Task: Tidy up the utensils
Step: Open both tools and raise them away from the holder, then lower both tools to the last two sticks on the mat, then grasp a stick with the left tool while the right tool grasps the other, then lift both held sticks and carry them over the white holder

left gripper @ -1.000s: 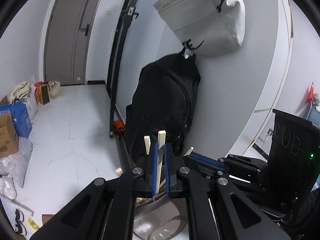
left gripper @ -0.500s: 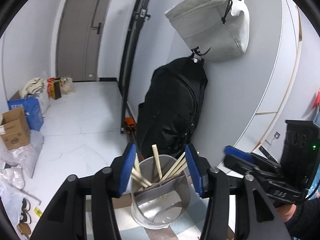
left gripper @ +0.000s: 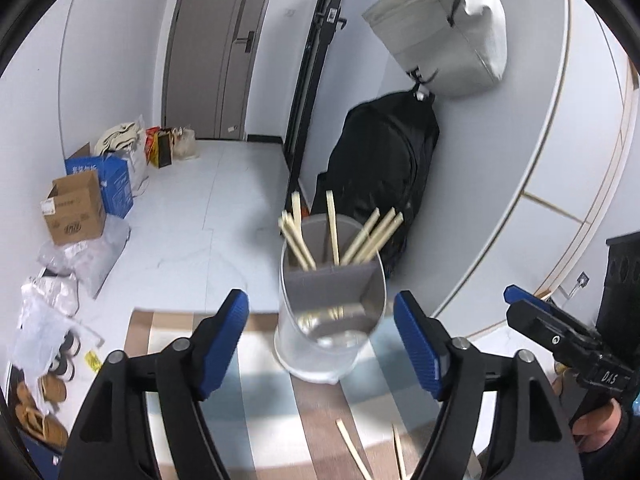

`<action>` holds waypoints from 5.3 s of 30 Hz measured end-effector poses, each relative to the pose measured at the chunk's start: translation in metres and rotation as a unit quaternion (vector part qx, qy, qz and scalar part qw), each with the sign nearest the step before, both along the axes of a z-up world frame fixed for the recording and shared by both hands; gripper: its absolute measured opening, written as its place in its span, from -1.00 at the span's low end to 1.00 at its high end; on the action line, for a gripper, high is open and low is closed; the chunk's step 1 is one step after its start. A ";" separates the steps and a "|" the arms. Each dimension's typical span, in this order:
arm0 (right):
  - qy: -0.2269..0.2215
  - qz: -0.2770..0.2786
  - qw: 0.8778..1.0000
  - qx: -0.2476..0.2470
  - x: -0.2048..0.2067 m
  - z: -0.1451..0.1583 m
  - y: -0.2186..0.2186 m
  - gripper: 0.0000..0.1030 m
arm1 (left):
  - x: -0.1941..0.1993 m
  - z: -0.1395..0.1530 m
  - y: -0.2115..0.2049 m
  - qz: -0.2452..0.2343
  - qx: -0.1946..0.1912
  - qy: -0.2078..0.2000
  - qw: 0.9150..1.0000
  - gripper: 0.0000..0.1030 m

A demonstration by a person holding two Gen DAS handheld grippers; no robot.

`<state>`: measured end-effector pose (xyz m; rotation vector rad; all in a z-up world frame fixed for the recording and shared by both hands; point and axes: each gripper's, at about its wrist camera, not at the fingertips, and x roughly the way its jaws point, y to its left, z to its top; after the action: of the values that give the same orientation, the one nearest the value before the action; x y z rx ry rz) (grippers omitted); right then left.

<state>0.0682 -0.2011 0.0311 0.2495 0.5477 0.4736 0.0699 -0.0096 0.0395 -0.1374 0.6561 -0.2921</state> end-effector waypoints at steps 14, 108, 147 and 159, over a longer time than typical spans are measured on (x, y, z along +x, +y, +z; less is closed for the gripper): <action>0.090 0.004 0.996 -0.017 -0.031 -0.052 0.001 0.78 | -0.040 -0.037 -0.013 0.039 0.034 0.024 0.998 0.52; 0.050 -0.079 0.996 0.014 -0.020 -0.029 -0.038 -0.93 | 0.013 -0.139 -0.059 0.034 0.094 0.286 0.953 -0.13; -0.003 -0.065 0.998 -0.015 -0.041 -0.020 -0.017 -0.93 | -0.031 -0.039 -0.019 0.066 -0.014 0.028 0.997 -0.96; -0.032 -0.039 0.998 -0.045 -0.050 -0.009 0.009 -0.93 | -0.045 -0.018 -0.004 0.059 -0.037 -0.002 0.998 -0.97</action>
<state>0.0178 -0.1922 0.0224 0.1685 0.4945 0.3793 0.0245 -0.0137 0.0217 -0.2456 0.6310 -0.2031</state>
